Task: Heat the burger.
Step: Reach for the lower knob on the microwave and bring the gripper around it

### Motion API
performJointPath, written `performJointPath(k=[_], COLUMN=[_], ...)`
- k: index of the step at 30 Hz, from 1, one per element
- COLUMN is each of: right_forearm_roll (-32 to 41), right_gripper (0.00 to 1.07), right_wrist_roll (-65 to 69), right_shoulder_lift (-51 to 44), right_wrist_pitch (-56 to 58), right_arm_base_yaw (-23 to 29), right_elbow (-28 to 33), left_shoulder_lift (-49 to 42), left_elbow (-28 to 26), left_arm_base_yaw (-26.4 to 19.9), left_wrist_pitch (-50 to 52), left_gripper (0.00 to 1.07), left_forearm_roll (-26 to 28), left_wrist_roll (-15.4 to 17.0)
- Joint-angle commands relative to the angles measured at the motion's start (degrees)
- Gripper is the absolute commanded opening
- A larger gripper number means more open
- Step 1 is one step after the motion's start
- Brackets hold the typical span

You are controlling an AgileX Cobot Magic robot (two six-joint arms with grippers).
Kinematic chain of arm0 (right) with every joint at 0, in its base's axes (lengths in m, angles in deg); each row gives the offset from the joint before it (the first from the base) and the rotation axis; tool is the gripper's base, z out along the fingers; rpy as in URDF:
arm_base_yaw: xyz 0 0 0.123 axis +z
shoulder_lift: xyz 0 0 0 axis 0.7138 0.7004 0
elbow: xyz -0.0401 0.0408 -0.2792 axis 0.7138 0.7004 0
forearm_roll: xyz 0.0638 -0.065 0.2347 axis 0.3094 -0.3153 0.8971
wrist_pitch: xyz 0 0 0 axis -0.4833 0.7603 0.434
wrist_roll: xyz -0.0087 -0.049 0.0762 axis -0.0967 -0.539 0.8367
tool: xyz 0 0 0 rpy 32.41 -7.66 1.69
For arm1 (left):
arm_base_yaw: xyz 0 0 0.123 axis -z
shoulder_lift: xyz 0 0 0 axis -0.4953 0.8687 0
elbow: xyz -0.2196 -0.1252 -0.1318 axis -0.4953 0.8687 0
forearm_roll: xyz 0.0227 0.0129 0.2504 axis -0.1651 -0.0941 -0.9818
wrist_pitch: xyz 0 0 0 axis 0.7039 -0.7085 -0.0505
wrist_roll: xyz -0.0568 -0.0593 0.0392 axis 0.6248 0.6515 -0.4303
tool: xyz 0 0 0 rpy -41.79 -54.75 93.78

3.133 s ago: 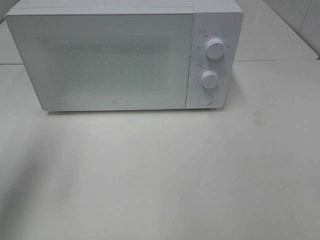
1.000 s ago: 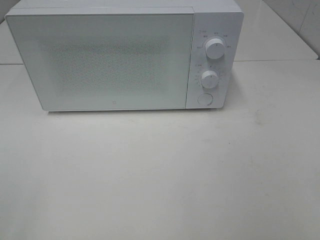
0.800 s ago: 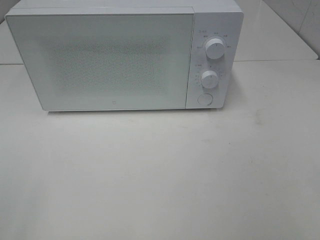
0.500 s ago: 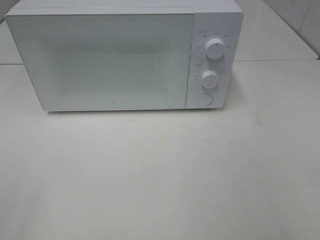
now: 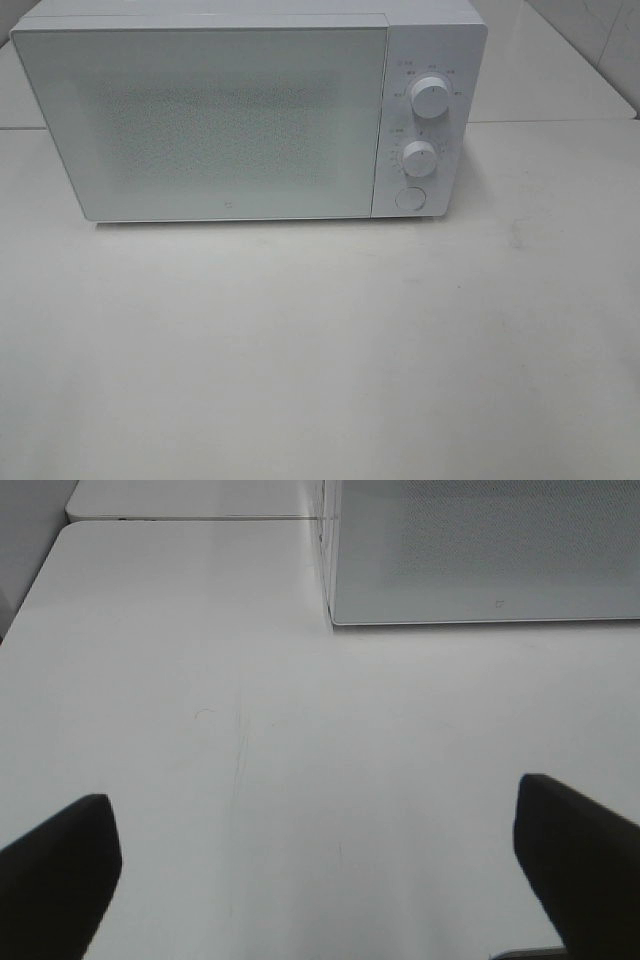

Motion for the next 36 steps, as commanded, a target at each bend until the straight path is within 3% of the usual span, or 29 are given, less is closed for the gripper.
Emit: performJointPath(k=[1, 29, 36], right_forearm_roll=[0.1, 0.1, 0.3], right_gripper=[0.75, 0.75, 0.75], right_wrist_roll=[0.2, 0.2, 0.1], right_shoulder_lift=[2.6, 30.5, 36.0], right_wrist_pitch=[-3.4, -38.3, -52.4], right_arm_base_yaw=[-0.5, -0.5, -0.5], right_elbow=[-0.2, -0.2, 4.0], left_shoulder_lift=[-1.2, -1.2, -1.2], left_elbow=[0.2, 0.2, 0.2], left_arm_base_yaw=[-0.2, -0.2, -0.2], left_wrist_pitch=[0.7, 0.7, 0.7], left_gripper=[1.0, 1.0, 1.0], left_forearm_roll=[0.1, 0.1, 0.1], left_wrist_roll=[0.0, 0.0, 0.0])
